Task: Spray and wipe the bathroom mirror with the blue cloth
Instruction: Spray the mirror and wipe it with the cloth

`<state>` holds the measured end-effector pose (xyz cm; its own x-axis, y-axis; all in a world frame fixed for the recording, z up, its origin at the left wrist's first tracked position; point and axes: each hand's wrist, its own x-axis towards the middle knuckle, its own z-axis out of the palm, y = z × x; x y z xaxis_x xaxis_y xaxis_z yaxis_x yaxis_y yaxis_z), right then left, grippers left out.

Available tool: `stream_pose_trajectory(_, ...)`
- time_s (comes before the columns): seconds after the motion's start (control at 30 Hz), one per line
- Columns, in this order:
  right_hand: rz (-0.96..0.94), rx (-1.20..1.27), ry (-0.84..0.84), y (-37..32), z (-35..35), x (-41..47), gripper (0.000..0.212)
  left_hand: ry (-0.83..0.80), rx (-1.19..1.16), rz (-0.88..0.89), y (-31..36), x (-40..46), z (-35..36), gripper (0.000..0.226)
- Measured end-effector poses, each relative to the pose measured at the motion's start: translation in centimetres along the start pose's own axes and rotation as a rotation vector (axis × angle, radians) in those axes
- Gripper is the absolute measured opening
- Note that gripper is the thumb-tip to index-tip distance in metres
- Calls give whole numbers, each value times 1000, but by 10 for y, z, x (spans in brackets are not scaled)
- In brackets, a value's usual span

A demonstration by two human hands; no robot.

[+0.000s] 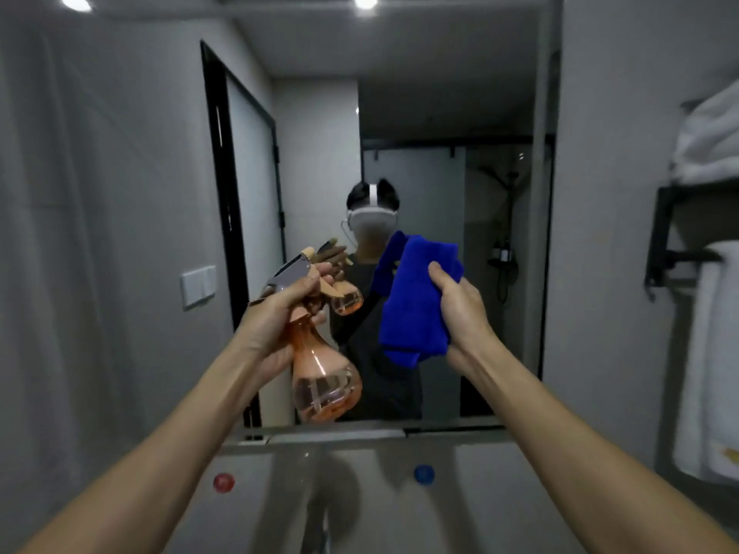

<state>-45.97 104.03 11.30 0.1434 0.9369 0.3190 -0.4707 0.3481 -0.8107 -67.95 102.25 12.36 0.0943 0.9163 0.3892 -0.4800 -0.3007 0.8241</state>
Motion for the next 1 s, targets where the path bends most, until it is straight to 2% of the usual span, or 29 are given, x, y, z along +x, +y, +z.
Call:
stream_pose_trajectory(0.17,-301,-194,16,-68,-5,28,20,-50,134,64,34,37,55,24)
stream_pose_trajectory(0.27,-445,-277,108,-106,-12,46,24,-49,213,160,52,58,82,24)
stream_pose_trajectory(0.37,-575,-374,200,-137,-23,67,16,-33,269,221,66,77,107,25)
stream_pose_trajectory(0.63,-651,-516,279,-194,-41,120,13,-93,419,314,87,131,168,24)
stream_pose_trajectory(0.77,-707,-637,279,-211,-40,146,26,-121,439,332,90,157,190,22)
stream_pose_trajectory(1.0,-899,-842,457,-234,-37,186,23,-147,447,272,90,195,204,27)
